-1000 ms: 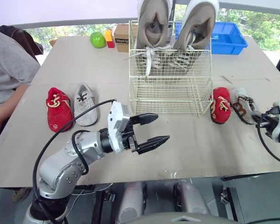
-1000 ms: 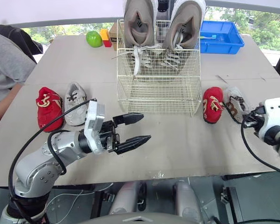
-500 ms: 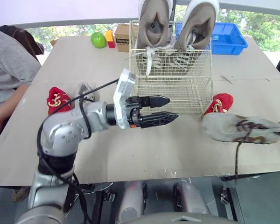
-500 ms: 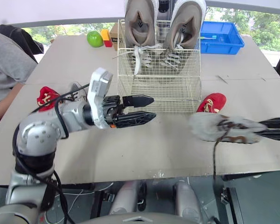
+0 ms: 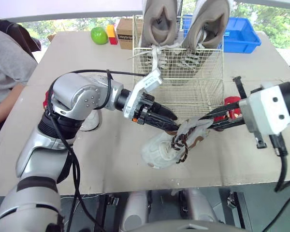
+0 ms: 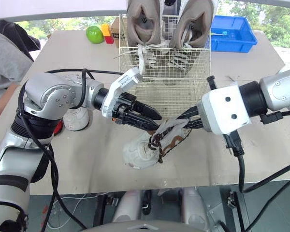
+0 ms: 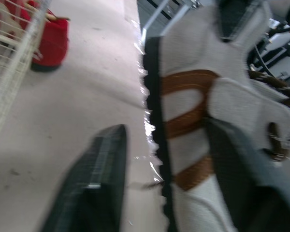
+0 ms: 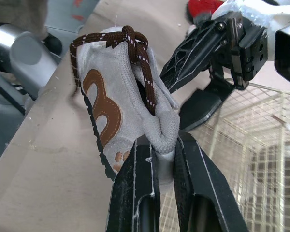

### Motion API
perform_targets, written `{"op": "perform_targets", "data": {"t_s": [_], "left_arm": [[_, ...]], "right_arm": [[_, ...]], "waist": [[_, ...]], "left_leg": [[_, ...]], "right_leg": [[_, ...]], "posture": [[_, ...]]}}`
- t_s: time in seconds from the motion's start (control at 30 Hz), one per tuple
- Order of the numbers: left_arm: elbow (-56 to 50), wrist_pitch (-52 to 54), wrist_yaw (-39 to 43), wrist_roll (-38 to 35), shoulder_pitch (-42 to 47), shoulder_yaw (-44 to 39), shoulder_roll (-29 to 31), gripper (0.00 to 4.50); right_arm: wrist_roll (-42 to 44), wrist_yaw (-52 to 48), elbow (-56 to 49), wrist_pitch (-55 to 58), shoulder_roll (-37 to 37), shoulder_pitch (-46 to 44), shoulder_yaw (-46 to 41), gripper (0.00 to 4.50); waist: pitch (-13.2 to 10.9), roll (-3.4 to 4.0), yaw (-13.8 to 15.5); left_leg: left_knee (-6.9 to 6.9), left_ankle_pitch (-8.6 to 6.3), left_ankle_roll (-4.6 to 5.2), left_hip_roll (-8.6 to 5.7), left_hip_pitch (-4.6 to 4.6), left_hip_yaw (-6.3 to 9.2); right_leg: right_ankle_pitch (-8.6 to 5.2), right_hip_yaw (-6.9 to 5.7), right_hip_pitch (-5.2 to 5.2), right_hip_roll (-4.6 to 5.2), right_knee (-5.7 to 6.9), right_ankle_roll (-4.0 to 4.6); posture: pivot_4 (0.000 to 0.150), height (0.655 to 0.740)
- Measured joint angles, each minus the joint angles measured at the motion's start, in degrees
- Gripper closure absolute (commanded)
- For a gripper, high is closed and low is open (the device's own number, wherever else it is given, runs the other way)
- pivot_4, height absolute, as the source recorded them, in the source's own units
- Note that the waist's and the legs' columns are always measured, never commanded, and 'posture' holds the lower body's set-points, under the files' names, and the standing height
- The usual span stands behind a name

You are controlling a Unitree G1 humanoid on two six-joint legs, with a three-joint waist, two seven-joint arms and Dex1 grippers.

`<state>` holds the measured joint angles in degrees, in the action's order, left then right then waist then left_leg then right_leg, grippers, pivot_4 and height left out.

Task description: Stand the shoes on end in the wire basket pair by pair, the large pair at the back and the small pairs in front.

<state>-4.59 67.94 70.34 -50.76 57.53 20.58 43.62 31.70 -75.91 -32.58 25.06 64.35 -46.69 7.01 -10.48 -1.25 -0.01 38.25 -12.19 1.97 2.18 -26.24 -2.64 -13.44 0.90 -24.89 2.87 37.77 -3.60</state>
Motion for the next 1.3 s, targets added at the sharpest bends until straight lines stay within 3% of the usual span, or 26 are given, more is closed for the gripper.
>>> {"op": "perform_targets", "data": {"t_s": [0.1,0.27,0.43,0.53,0.67,0.83,0.87,0.97,1.0,1.07,1.23,1.3], "left_arm": [[0.1,1.9,0.5,-0.7,-0.1,-1.0,-0.2,4.1],[3.3,6.6,2.9,-3.8,-2.5,-7.1,1.4,2.5],[0.1,7.8,4.4,-5.3,-6.1,-8.9,3.0,0.35],[-2.0,6.9,5.0,-4.4,-7.9,-8.8,4.5,0.35],[-2.5,6.0,4.4,-3.4,-9.9,-8.6,3.3,1.55],[-2.7,5.1,3.2,-1.7,-10.6,-8.6,2.3,3.71],[-2.7,4.9,3.2,-1.5,-10.6,-8.7,2.1,3.92],[-2.1,5.2,1.8,-1.6,-10.6,-9.9,0.1,3.94],[-1.8,5.7,1.1,-1.9,-10.7,-10.7,-0.5,3.94],[-1.3,6.6,-1.0,-3.0,-11.2,-13.1,-2.3,3.94],[-0.7,8.3,-9.7,-8.2,-13.0,-23.3,-8.3,3.94],[-1.3,5.3,-16.4,-10.1,-12.9,-30.4,-12.7,3.94]], "right_arm": [[-1.2,-0.1,0.4,-0.3,-0.7,-0.3,0.1,4.5],[-2.2,-0.2,1.1,-2.0,-2.5,-0.7,0.0,4.5],[-2.7,-0.7,1.7,-2.7,-3.7,-0.7,0.0,4.5],[-2.7,-1.1,1.8,-2.8,-4.2,-1.1,0.0,4.5],[-2.7,-1.1,2.2,-2.5,-4.8,-1.7,-0.1,4.5],[-2.0,-1.1,1.9,-1.2,-5.0,-1.7,-0.3,4.5],[-2.0,-1.1,1.9,-0.8,-5.0,-1.7,-0.3,4.5],[-1.8,-0.6,2.1,1.6,-4.9,-1.7,-1.5,4.5],[-1.8,0.2,2.2,2.6,-5.1,-1.7,-1.8,3.92],[-1.7,1.9,2.4,4.3,-5.0,-0.6,-3.2,3.39],[1.8,12.7,1.7,17.0,-5.4,6.7,-9.8,0.89],[6.5,19.4,0.5,26.7,-7.5,12.2,-15.1,0.85]], "waist": [[0.0,0.0,-0.1],[0.0,0.0,-0.6],[0.0,0.0,-0.5],[0.0,0.01,-0.5],[0.0,0.01,-0.4],[0.0,0.01,-0.4],[0.0,0.01,-0.4],[0.0,0.0,-0.3],[0.0,0.0,-0.3],[0.0,0.0,-0.3],[0.0,-0.03,-0.2],[0.1,-0.07,-0.1]], "left_leg": [[0.09,-0.12,0.21,0.0,0.02,0.0],[0.17,-0.11,0.22,0.02,0.19,0.03],[0.17,-0.11,0.22,0.03,0.26,0.02],[0.16,-0.11,0.22,0.02,0.28,-0.02],[0.18,-0.11,0.22,0.02,0.27,-0.01],[0.19,-0.11,0.23,0.02,0.27,-0.01],[0.19,-0.11,0.23,0.02,0.27,-0.02],[0.19,-0.11,0.23,0.02,0.27,-0.01],[0.19,-0.11,0.23,0.02,0.27,0.0],[0.2,-0.11,0.23,0.02,0.27,0.01],[0.24,-0.11,0.22,0.05,0.26,0.08],[0.22,-0.11,0.22,0.14,0.34,0.14]], "right_leg": [[0.0,0.0,0.01,-0.01,0.12,0.0],[0.01,0.09,0.07,-0.01,0.26,0.01],[0.01,0.14,0.14,-0.01,0.27,0.01],[0.01,0.18,0.15,0.0,0.26,0.01],[0.02,0.14,0.16,-0.01,0.29,0.01],[0.02,0.16,0.16,-0.01,0.29,0.01],[0.02,0.15,0.16,-0.01,0.29,0.01],[0.02,0.15,0.16,-0.01,0.28,0.01],[0.02,0.16,0.17,-0.01,0.29,0.01],[0.02,0.15,0.17,0.0,0.3,0.01],[0.03,0.12,0.2,0.01,0.33,0.01],[0.03,0.09,0.32,0.08,0.33,0.01]], "posture": [[0.15,0.74],[0.15,0.74],[0.15,0.74],[0.15,0.74],[0.15,0.74],[0.15,0.74],[0.15,0.74],[0.15,0.74],[0.15,0.74],[0.15,0.74],[0.15,0.74],[0.15,0.74]]}}
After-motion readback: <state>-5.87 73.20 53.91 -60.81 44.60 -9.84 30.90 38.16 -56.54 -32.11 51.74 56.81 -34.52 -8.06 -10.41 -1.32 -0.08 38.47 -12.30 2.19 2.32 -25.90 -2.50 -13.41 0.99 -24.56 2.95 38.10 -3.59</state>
